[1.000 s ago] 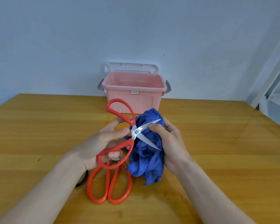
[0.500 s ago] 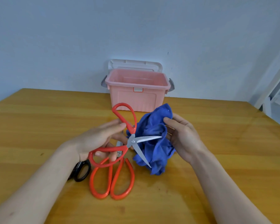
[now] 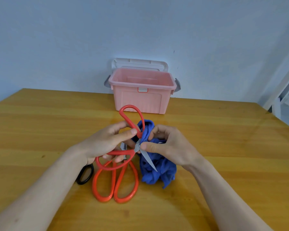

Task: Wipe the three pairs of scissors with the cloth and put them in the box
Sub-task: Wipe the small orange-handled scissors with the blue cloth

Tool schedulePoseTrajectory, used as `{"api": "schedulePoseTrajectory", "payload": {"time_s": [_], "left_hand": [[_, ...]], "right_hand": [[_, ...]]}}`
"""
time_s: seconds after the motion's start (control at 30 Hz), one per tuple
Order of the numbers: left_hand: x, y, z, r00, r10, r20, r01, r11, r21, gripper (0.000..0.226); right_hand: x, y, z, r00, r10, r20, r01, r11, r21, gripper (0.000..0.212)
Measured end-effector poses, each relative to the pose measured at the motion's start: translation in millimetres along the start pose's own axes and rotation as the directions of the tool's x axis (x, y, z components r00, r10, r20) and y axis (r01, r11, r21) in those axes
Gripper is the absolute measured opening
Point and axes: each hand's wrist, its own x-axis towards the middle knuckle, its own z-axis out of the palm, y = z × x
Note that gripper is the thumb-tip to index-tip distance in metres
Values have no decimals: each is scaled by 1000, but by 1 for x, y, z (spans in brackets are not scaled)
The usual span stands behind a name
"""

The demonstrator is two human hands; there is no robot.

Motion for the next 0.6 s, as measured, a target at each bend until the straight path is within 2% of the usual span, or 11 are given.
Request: {"api": "schedulePoseTrajectory", "payload": {"time_s": [0.07, 0.17, 0.27, 0.37, 0.5, 0.6], "left_hand": [[-1, 1, 1, 1000, 7, 8, -7, 1000, 8, 24], [-1, 1, 0, 999, 27, 38, -27, 1000, -16, 26], [-1, 1, -3, 993, 74, 89, -66, 994, -91, 32], [0, 3, -4, 993, 90, 72, -76, 980, -184, 37], [1, 2, -1, 994, 79, -73, -79, 997, 1, 37], [2, 0, -5, 991, 93, -97, -91, 996, 22, 33]], "right_hand": [[0, 1, -2, 998, 55, 39, -55, 998, -8, 31], [-1, -2, -5, 989, 109, 97, -98, 989, -107, 24], [0, -1, -5, 995, 90, 38, -82, 982, -169, 22], [1, 1, -6, 998, 48, -44, -52, 995, -86, 17], [2, 7, -1, 996, 64, -58, -65, 998, -15, 17], [2, 7, -1, 998, 63, 27, -63, 998, -22, 34]]}}
